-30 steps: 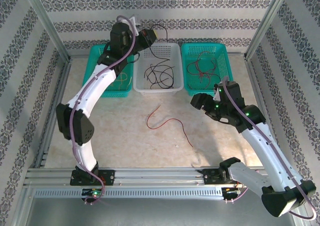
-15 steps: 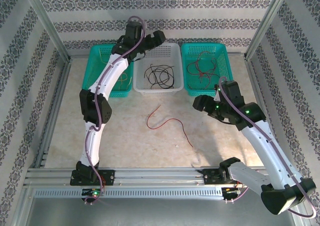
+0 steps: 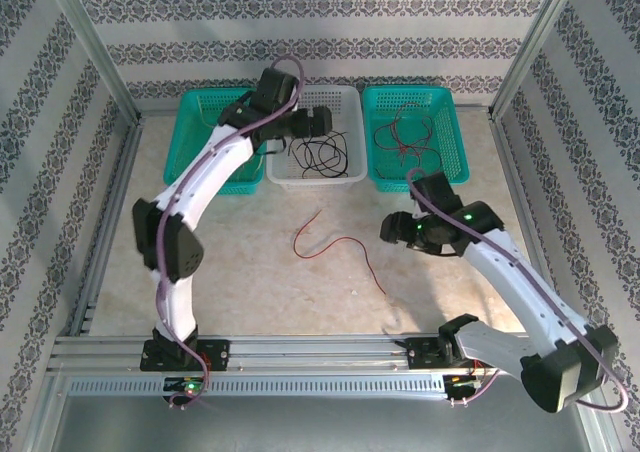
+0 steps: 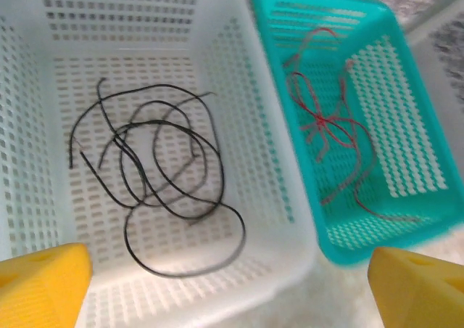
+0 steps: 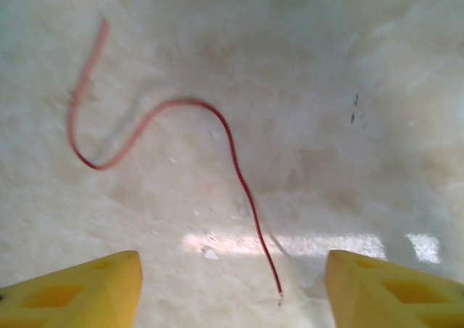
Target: Untangle the cables
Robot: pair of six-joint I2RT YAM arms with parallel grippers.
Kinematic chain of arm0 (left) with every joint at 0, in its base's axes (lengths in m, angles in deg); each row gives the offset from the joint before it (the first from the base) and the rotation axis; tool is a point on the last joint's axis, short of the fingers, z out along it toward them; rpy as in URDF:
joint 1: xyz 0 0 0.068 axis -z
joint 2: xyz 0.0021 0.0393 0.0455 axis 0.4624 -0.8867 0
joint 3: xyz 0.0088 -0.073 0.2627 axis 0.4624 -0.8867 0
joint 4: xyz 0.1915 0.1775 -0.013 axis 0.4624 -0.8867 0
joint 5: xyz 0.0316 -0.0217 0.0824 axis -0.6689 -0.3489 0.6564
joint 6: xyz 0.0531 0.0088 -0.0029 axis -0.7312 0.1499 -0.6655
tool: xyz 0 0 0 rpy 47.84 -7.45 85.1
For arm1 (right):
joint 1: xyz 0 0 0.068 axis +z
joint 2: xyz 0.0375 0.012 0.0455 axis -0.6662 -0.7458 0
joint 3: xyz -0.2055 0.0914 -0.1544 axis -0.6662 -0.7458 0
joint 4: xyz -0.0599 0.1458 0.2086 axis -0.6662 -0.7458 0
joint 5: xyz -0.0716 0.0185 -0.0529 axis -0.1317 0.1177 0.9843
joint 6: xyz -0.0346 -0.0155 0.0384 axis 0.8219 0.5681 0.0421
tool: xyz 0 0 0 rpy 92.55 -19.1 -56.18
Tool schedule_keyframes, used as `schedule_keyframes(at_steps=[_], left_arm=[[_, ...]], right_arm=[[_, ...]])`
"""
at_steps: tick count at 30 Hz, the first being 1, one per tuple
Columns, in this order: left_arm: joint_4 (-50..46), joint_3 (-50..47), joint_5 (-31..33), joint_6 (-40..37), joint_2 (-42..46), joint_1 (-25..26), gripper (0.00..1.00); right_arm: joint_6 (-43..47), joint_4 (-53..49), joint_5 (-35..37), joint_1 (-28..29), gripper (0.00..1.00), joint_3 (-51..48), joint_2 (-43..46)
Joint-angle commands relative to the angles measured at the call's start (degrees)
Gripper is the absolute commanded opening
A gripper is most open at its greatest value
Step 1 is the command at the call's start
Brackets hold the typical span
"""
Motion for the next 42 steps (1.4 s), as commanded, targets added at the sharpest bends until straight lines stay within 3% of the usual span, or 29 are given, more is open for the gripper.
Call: schedule_keyframes(at_steps=[1,5,11,21,24,26,29,37,42], left_arm=[[8.68,-11.00,-2.09,-0.56,10.01,0.35,0.92],[11.87,-22.32,-4.19,3.64,19.49,0.51,0.82],[15.52,-32.75,-6.68,3.39,29.64,0.79,0.76],[16.13,-32.93,-6.26,2.02,31.51,0.80,0.69],[16.04,-32.43,-6.28,1.71,30.80,0.81,0.68],[16.62,-32.55,-6.11,1.46,30.51,0.82,0.68],[17.63,-32.80,-5.98,1.41,30.10,0.80,0.68],[22.73,-31.82,-15.18,-0.41,26.68,2.01,0.69],[24.80,-28.17,-21.55,-9.04,25.35,5.47,0.79]], right_arm=[[0.92,0.46,2.41,3.83,0.62,-3.51,-3.42],[1.29,3.42,4.83,9.39,0.55,-6.26,-9.02],[2.54,5.26,5.94,12.06,0.49,-7.29,-17.01],[1.37,14.25,5.44,15.63,0.41,-12.43,-23.82],[1.00,16.45,4.97,15.76,0.33,-13.39,-23.73],[1.06,17.13,5.05,15.76,0.21,-13.77,-23.72],[2.52,14.86,6.78,16.07,0.00,-12.79,-22.05],[8.08,7.75,4.50,16.21,0.00,-1.78,-1.30],[13.42,-0.21,2.31,15.90,0.00,13.73,1.10]])
